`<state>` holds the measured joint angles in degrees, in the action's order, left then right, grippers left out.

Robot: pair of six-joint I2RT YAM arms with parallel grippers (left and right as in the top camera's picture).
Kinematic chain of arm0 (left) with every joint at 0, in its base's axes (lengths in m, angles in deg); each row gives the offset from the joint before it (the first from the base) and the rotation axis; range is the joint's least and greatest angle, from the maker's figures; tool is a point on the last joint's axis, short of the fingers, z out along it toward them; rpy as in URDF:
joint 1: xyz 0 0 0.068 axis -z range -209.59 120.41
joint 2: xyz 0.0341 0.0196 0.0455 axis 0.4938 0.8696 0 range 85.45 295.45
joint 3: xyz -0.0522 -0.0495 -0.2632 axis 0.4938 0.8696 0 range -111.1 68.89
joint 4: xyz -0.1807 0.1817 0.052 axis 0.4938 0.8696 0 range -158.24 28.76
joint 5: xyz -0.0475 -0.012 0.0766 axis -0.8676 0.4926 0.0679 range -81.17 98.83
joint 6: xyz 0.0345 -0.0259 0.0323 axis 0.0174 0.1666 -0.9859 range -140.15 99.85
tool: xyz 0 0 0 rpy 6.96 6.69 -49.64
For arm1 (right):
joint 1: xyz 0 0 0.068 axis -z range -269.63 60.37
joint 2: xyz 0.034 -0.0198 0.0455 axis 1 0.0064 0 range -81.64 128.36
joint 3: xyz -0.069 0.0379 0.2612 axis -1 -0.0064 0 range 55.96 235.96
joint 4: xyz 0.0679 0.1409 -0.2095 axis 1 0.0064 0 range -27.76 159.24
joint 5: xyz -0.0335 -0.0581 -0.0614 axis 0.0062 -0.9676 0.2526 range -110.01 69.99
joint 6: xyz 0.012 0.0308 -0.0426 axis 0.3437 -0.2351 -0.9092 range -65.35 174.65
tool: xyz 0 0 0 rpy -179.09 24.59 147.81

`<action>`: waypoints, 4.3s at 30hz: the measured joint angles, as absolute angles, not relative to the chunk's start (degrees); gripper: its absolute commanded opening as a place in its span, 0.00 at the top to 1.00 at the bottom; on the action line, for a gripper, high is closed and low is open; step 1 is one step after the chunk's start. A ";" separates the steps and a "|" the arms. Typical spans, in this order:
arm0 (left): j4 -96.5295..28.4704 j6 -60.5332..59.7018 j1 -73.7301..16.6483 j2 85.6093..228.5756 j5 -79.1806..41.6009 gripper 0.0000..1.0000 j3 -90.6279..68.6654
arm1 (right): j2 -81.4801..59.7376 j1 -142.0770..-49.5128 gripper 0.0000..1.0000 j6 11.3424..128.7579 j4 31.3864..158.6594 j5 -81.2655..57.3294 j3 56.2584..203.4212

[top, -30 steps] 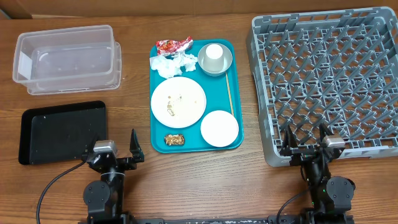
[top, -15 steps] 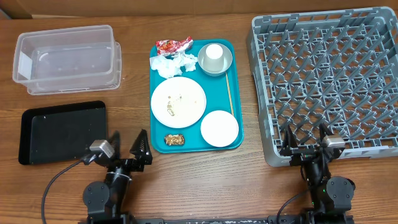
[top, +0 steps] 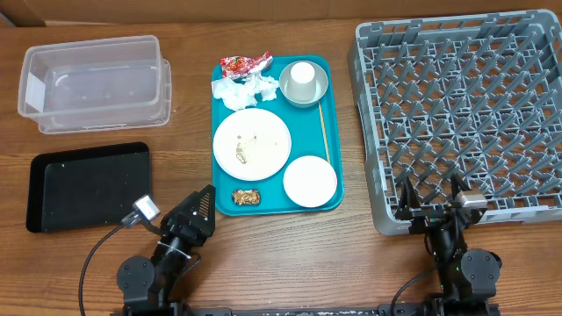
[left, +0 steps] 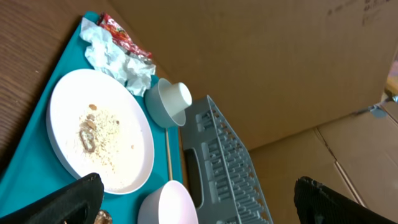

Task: Sort waste into correct bins and load items into the dishwasher
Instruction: 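Move the left gripper toward the brown food piece on the teal tray, then grasp the brown food piece with the left gripper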

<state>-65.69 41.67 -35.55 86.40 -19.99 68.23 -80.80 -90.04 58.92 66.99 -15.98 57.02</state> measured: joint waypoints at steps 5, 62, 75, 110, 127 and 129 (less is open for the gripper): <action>-65.67 35.38 -35.55 86.40 -21.00 0.00 68.23 | -80.80 -90.04 0.00 58.90 66.99 -15.96 57.02; 0.01 3.09 -18.76 140.08 -15.38 0.00 10.94 | -80.80 -90.04 0.00 58.92 67.01 -15.98 57.02; -2.74 9.78 -10.06 149.52 -4.15 0.00 8.71 | -80.80 -90.04 0.00 58.90 67.01 -15.96 57.02; -19.02 10.13 -4.92 186.24 7.02 0.00 8.65 | -80.80 -90.04 0.00 58.90 66.99 -15.98 57.02; -21.39 9.76 -4.92 189.32 8.47 0.26 8.10 | -80.80 -90.04 0.00 58.88 67.01 -16.00 57.02; -21.36 9.74 -4.92 189.34 8.47 0.28 8.06 | -80.80 -90.04 0.00 58.90 66.99 -15.98 57.02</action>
